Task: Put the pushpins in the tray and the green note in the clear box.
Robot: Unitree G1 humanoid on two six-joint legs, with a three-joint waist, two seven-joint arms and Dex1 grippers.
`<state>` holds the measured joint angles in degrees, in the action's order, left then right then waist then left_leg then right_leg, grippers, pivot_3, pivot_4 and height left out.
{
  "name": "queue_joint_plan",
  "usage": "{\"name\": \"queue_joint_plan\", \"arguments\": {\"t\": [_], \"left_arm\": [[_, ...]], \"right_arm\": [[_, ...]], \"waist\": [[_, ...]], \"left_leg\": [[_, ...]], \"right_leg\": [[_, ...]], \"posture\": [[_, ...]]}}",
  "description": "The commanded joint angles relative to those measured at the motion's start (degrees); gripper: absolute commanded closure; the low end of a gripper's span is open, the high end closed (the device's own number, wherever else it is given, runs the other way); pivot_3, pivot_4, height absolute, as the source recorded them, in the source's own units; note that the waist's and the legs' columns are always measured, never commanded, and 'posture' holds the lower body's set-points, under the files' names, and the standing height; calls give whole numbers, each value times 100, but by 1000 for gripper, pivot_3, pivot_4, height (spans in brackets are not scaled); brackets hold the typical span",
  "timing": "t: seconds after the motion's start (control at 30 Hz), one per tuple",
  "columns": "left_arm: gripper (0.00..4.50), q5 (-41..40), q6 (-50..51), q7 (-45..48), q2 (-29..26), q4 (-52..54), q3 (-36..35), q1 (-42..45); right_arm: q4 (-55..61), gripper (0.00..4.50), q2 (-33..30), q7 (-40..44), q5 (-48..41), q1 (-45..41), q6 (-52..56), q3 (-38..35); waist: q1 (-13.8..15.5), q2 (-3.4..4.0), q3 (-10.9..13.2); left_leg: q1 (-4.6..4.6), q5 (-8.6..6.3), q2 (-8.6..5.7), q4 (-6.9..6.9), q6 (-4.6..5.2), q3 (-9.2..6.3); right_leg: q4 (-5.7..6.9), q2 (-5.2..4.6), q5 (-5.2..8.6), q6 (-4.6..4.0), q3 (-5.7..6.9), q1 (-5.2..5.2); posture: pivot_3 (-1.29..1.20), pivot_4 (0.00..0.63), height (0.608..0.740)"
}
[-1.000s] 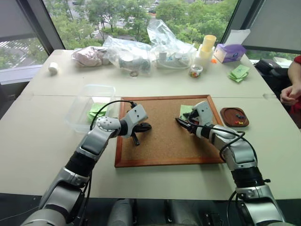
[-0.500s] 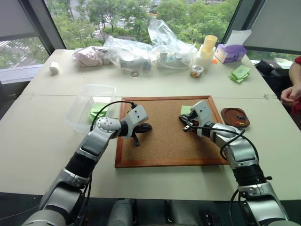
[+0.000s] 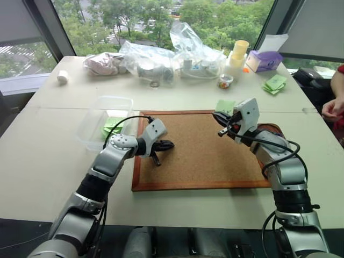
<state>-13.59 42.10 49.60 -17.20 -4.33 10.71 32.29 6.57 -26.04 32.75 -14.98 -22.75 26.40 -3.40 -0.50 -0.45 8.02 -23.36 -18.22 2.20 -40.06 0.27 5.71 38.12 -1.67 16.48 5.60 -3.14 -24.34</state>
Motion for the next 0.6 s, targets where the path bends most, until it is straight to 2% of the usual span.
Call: {"name": "queue_joint_plan", "arguments": {"t": [0.03, 0.1, 0.2, 0.27, 0.4, 0.5, 0.6], "left_arm": [[2535, -1103, 958, -48, 299, 168, -910, 652], [1512, -1561, 1437, -116, 363, -15, -1378, 1006], [28, -1789, 1874, -272, 384, -435, -1565, 1324], [28, -1883, 2077, -178, 415, -925, -1539, 1564], [28, -2423, 2349, 2, 699, -1948, -2014, 2130], [28, -2410, 2139, 308, 838, -2502, -1889, 2399], [28, -2340, 1675, 301, 1158, -3532, -2089, 2873]], "right_arm": [[603, 4500, -241, 221, -188, -34, 101, -80], [768, 4500, -404, 380, -237, -49, 182, -82], [919, 4500, -635, 597, -330, -70, 268, -52], [1046, 4500, -850, 826, -413, -82, 314, -32], [1250, 4500, -1143, 1166, -536, -106, 378, 6], [1400, 4500, -1260, 1301, -600, -144, 418, 47], [1649, 4500, -1314, 1360, -670, -154, 535, 89]], "waist": [[-7, -6, 7], [-26, -13, 13], [-72, -11, 12], [-60, -9, 11], [-41, -28, 25], [-21, -30, 26], [-8, -30, 26]], "left_leg": [[-4, 0, 0, -2, -1, -3], [-10, 1, 0, -3, -1, -7], [0, 0, 1, 4, -1, -9], [5, 2, 2, 7, -4, -9], [-2, 6, -5, 5, -10, -12], [-6, 11, -18, 4, -19, -18], [-7, 15, -25, 5, -27, -21]], "right_leg": [[0, 0, 0, 1, 1, -5], [0, 1, -1, 1, 4, -9], [0, 5, -1, 1, 5, -7], [0, 9, -1, 1, 4, -4], [0, 9, 0, 1, 7, -7], [-2, 6, 0, 1, 10, -8], [-4, 2, 0, 1, 10, -7]], "posture": [[0, 150, 738], [0, 150, 738], [0, 150, 738], [0, 150, 738], [0, 150, 738], [0, 150, 738], [0, 150, 738]]}}
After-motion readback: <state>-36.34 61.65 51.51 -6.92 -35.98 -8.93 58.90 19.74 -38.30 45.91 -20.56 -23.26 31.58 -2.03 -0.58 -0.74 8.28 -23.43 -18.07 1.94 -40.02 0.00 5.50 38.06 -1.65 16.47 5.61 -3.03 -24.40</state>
